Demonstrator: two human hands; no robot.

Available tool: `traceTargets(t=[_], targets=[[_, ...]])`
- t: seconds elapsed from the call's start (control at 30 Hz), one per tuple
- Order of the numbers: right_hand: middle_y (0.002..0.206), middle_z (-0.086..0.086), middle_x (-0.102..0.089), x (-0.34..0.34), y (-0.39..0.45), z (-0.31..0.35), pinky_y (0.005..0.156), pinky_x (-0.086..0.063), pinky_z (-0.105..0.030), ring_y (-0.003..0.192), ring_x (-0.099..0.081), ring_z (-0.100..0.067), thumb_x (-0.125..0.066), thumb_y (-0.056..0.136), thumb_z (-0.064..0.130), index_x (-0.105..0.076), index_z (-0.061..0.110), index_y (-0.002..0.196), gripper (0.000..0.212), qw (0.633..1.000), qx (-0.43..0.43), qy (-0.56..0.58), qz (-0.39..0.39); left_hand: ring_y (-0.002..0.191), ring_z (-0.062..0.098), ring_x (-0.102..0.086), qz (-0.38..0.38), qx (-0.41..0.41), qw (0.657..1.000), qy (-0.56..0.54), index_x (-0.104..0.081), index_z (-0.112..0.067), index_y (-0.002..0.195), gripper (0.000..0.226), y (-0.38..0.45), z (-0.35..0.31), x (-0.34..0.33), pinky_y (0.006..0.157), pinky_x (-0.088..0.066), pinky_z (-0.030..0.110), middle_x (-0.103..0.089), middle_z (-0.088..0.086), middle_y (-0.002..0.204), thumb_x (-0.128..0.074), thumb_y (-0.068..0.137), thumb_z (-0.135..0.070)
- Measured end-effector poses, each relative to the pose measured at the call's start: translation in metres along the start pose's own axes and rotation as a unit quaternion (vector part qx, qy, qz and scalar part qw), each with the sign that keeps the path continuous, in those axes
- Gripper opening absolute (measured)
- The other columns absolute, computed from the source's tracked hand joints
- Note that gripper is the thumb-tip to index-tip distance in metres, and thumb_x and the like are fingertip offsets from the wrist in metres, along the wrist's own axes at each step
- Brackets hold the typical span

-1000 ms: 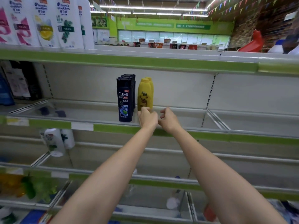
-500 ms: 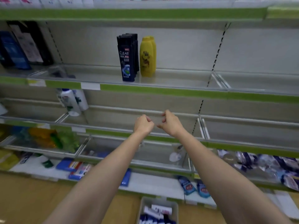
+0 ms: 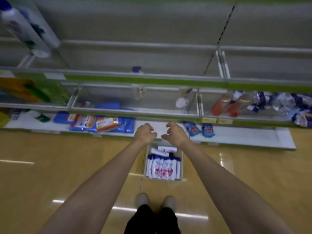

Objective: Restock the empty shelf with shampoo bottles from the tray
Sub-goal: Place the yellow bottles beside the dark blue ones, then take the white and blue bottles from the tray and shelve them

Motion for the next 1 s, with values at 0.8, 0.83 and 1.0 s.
traceTargets(t=[0.8, 0.83, 1.0], targets=[[0.114, -0.014, -0.059, -0.319, 0.169, -0.339, 0.081, -0.045, -0.031, 0.102, -0.059, -0.027, -0.068, 0.085, 0.027, -0.053, 0.003, 0.115, 0.041, 0.974, -0.214, 0.066, 0.018, 0.114, 0.029, -0.055, 0.100, 0.130, 0.986, -0.007, -0.051, -0.004, 0.122, 0.037, 0.185, 0.268, -0.345, 0.092, -0.047, 0.034, -0.052, 0.016, 0.127, -0.058, 0.091, -0.022], [0.113, -0.015, -0.059, -0.335, 0.185, -0.354, 0.079, -0.046, -0.031, 0.101, -0.059, -0.027, -0.068, 0.084, 0.027, -0.053, 0.002, 0.114, 0.041, 0.972, -0.225, 0.067, 0.015, 0.117, 0.031, -0.053, 0.092, 0.139, 0.986, -0.009, -0.046, -0.003, 0.126, 0.041, 0.201, 0.275, -0.362, 0.096, -0.046, 0.035, -0.047, 0.017, 0.130, -0.057, 0.091, -0.022], [0.123, -0.017, -0.057, -0.398, 0.246, -0.388, 0.096, -0.049, -0.038, 0.110, -0.058, -0.028, -0.062, 0.087, 0.032, -0.044, -0.002, 0.127, 0.056, 0.959, -0.279, 0.057, -0.006, 0.127, 0.032, -0.039, 0.042, 0.159, 0.986, 0.039, -0.028, -0.004, 0.136, 0.063, 0.258, 0.300, -0.425, 0.101, -0.039, 0.040, -0.036, 0.017, 0.136, -0.060, 0.089, -0.031]])
Point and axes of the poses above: each hand's wrist, its own y-axis towards the middle knuckle, its own x-axis out of the back of the hand, z = x × y, the point moved 1 cm from there along y, towards the middle knuckle
